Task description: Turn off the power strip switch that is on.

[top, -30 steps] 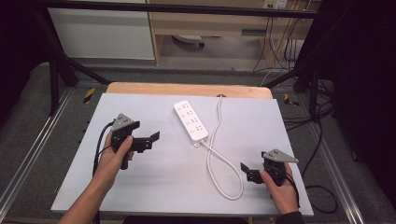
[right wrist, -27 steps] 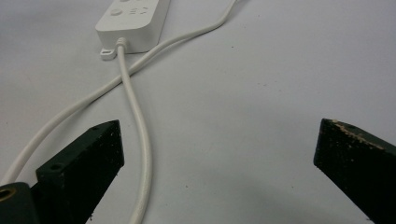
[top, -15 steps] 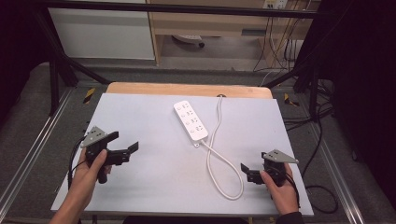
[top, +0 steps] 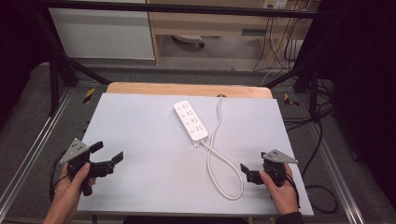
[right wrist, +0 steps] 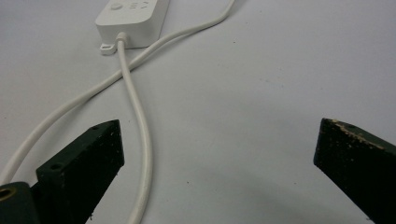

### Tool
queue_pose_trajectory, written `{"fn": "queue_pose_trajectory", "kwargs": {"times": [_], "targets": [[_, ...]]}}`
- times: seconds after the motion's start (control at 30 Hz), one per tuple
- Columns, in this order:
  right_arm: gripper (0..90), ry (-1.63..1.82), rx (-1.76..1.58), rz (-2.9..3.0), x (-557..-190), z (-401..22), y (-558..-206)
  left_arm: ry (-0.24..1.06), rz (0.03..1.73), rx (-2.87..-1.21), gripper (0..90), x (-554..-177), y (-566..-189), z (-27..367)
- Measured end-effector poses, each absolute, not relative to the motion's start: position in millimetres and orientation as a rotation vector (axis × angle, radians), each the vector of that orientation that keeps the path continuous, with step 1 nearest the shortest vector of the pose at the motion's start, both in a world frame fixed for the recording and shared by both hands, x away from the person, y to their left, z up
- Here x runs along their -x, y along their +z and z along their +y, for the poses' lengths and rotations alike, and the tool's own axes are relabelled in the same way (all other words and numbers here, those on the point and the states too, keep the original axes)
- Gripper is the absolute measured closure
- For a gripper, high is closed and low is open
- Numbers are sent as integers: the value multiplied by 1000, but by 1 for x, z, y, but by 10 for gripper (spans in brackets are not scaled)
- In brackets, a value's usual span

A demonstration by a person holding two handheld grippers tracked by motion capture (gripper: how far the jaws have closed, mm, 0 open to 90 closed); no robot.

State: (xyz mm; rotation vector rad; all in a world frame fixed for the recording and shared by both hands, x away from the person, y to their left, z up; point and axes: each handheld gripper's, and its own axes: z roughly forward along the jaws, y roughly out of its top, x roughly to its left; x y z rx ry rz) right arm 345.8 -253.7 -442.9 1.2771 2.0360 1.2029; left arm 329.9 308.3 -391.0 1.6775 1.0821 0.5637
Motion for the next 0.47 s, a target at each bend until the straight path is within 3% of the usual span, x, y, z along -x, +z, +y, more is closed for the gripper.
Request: {"fn": "queue_pose_trajectory", "kwargs": {"times": [0.3,0.47], "targets": [[28,1147,-1315,1995,-350,-260,-447,519,1087,-1696,70,-315,-414,312],[24,994,-1403,2010,-362,-261,-460,533,1062,-1791,82,-316,-427,303]]}}
